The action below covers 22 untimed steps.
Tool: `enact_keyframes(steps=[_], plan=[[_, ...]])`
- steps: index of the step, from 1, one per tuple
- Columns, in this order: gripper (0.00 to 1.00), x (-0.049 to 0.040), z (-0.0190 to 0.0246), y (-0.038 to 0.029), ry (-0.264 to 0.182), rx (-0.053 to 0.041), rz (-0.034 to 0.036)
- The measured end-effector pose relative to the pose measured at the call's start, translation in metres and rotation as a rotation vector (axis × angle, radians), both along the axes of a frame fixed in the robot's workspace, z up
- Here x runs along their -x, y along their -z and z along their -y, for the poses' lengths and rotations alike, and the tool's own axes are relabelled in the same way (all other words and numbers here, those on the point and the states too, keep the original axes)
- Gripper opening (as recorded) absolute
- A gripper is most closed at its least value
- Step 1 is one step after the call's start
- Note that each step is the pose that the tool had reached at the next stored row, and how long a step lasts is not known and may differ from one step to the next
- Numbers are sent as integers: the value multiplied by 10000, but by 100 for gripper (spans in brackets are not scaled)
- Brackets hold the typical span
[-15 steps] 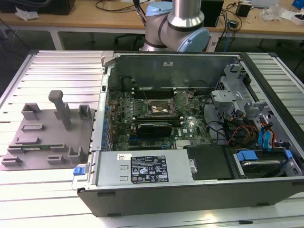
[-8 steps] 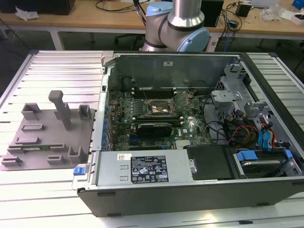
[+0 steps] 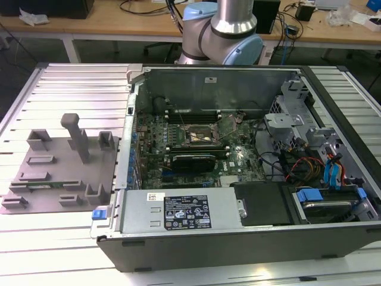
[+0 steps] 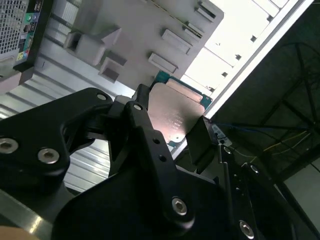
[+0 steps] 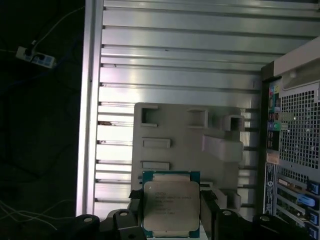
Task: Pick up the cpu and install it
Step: 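Pick up the cpu and move it towards the insertion slot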
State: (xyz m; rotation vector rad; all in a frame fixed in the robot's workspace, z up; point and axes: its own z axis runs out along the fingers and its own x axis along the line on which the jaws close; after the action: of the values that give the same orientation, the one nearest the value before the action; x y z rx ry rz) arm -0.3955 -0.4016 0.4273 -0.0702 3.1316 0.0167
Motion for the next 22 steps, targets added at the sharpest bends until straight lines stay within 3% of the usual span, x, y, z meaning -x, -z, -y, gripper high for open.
enact_keyframes(steps=[22], plan=[[55, -1199, -1, -1, 2, 1, -1]])
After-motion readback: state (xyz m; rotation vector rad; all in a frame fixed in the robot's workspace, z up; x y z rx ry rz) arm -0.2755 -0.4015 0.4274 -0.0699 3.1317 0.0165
